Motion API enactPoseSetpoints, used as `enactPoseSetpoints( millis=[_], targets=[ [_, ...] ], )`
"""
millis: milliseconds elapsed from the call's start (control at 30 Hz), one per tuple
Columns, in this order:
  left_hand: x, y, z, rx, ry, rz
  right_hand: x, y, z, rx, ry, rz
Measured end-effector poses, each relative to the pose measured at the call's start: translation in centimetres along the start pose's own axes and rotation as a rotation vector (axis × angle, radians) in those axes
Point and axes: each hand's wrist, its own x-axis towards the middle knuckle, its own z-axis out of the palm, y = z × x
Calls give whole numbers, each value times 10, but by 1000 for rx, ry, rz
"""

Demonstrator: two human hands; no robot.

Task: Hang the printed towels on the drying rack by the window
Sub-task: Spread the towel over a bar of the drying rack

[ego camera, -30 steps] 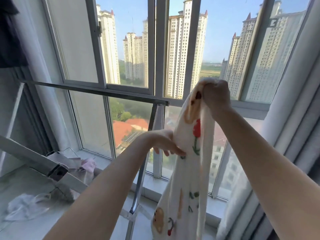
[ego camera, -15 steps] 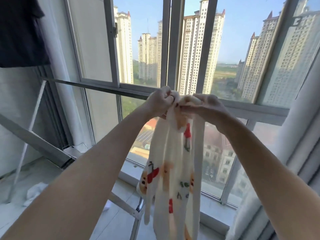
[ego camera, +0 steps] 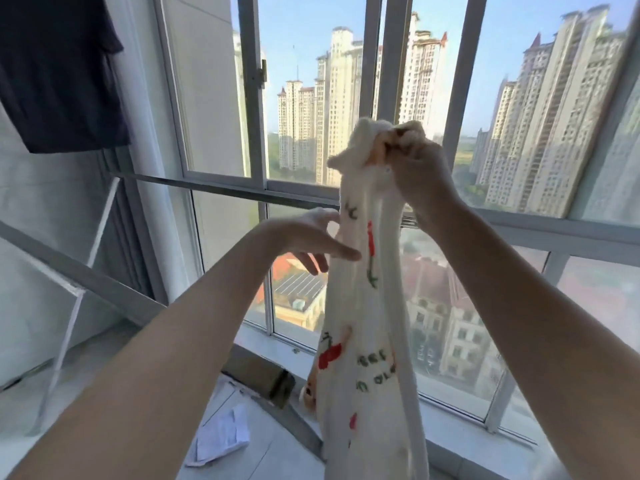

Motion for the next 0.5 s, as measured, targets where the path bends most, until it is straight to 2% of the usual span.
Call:
enactPoseSetpoints(
  millis=[133, 367, 500],
  targets=[
    [20, -52, -29, 111, 3, -65, 11, -19, 61, 82, 79, -60],
    [15, -126, -122, 74, 236, -111, 24, -34, 103, -17, 261, -46],
    [-12, -165, -147, 101, 157, -152, 16, -42, 120, -33, 296, -34]
  ],
)
